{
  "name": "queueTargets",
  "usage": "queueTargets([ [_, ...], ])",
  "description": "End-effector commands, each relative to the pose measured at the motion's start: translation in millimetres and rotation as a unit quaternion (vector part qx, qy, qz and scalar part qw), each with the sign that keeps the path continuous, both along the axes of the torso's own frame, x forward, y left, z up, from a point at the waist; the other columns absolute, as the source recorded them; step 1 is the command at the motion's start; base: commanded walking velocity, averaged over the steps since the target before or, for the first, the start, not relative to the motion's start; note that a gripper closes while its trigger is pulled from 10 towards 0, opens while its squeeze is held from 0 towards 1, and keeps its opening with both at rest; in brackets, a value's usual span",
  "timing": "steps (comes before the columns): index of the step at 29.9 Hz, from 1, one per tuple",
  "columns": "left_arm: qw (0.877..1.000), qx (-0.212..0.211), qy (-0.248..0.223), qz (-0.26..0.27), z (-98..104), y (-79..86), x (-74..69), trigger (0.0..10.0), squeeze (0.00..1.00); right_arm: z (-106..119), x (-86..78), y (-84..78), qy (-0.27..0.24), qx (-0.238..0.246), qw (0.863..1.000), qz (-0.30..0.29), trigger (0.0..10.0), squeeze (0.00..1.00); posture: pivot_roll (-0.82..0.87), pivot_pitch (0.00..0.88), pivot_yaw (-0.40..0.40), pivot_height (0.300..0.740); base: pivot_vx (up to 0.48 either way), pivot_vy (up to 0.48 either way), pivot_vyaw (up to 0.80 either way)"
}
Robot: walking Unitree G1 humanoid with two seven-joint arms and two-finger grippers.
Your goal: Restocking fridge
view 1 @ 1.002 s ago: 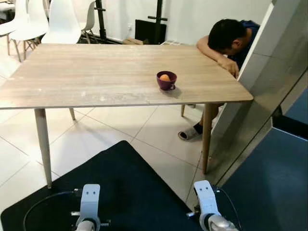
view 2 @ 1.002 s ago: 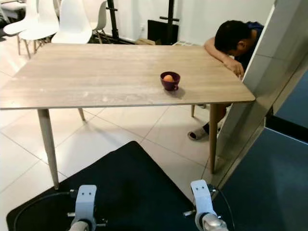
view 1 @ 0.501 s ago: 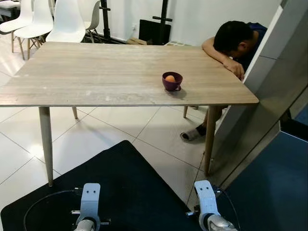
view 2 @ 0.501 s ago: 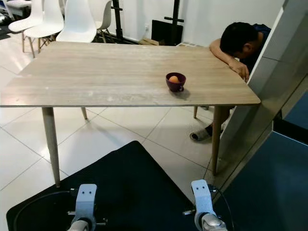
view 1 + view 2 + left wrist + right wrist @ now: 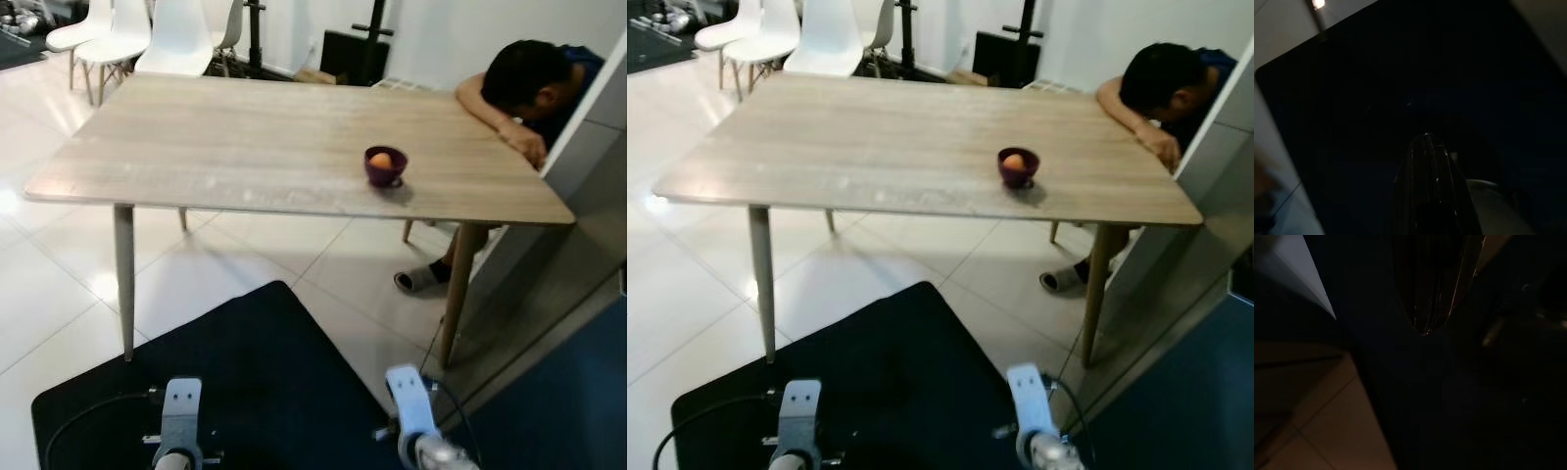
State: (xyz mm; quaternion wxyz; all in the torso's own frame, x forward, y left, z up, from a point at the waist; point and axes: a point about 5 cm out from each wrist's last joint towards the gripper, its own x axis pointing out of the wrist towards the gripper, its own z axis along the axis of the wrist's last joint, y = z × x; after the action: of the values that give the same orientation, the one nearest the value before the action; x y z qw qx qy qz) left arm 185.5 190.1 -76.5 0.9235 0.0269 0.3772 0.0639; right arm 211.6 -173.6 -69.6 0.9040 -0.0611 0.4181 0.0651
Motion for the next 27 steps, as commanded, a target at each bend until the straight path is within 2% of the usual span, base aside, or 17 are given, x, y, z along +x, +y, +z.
queueTargets([
  [1, 1.0, -0.001, -0.007, 0.004, 1, 1.0, 1.5, 10.0, 0.0, -3, -4.5, -2.8, 0.01, -0.002, 1.0, -0.012, 10.0, 0.0, -0.05, 0.029, -0.059, 0.731, 0.0, 0.0, 0.0],
  [5, 1.0, 0.009, -0.021, 0.001, 4, 4.4, 3.3, 10.0, 0.0, -1, -4.7, -12.5, 0.005, -0.004, 1.0, -0.019, 10.0, 0.0, -0.06, 0.022, -0.049, 0.731, 0.0, 0.0, 0.0],
  [11, 0.999, 0.002, -0.033, 0.008, 6, 3.2, 6.1, 10.0, 0.0, 0, -2.6, -10.1, -0.004, -0.002, 1.0, -0.018, 10.0, 0.0, -0.06, 0.014, -0.052, 0.731, 0.0, 0.0, 0.0],
  [27, 0.999, -0.006, -0.041, 0.009, 8, 0.1, 8.3, 10.0, 0.0, 5, 7.2, -2.1, -0.025, 0.006, 1.0, -0.009, 10.0, 0.0, -0.06, 0.004, -0.05, 0.731, 0.302, 0.0, 0.0],
])
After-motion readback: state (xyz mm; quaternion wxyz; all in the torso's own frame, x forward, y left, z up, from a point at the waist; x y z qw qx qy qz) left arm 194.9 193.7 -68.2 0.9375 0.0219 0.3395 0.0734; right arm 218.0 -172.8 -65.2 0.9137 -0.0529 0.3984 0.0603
